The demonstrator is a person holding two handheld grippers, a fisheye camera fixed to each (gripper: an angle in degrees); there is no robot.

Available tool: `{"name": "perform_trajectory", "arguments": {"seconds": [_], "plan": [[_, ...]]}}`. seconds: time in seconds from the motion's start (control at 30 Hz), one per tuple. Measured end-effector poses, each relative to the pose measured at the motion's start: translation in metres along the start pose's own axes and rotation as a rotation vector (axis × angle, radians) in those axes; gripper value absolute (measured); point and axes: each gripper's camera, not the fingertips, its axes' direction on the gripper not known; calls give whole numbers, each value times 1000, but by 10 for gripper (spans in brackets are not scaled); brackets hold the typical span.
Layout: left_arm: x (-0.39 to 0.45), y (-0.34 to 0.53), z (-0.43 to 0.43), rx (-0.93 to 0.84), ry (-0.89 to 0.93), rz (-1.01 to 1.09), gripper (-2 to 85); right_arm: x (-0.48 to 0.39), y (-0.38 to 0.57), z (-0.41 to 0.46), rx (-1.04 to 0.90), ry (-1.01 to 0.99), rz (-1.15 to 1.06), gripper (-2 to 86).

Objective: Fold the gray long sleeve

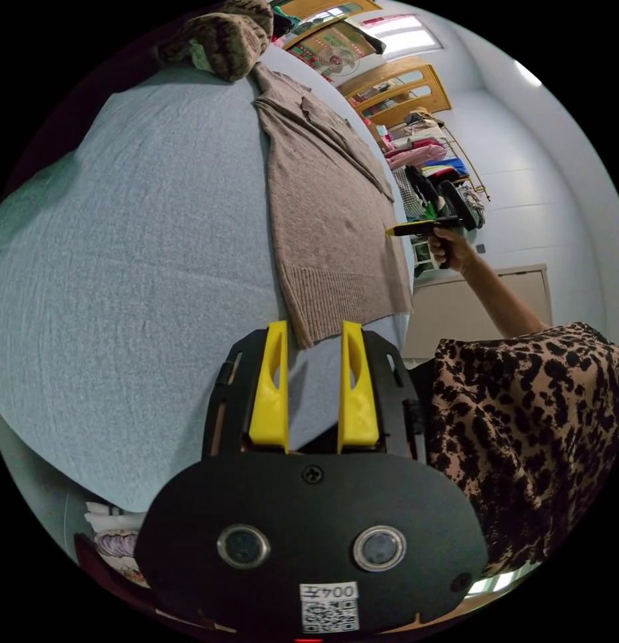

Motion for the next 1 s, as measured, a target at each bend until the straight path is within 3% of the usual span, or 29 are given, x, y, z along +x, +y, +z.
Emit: {"name": "perform_trajectory", "arguments": {"seconds": [0.5, 0.7, 0.83, 1.0], "plan": [[10, -4, -9, -22, -20, 3, 97, 39, -8, 33, -163, 14, 27, 33], [20, -13, -7, -47, -28, 23, 97, 77, 30, 59, -107, -148, 66, 15], [22, -17, -5, -58, -20, 24, 96, 118, 105, 88, -8, -215, 112, 1], [17, -21, -9, -55, 13, -1, 93, 183, 207, 141, 155, -529, 288, 7]]}}
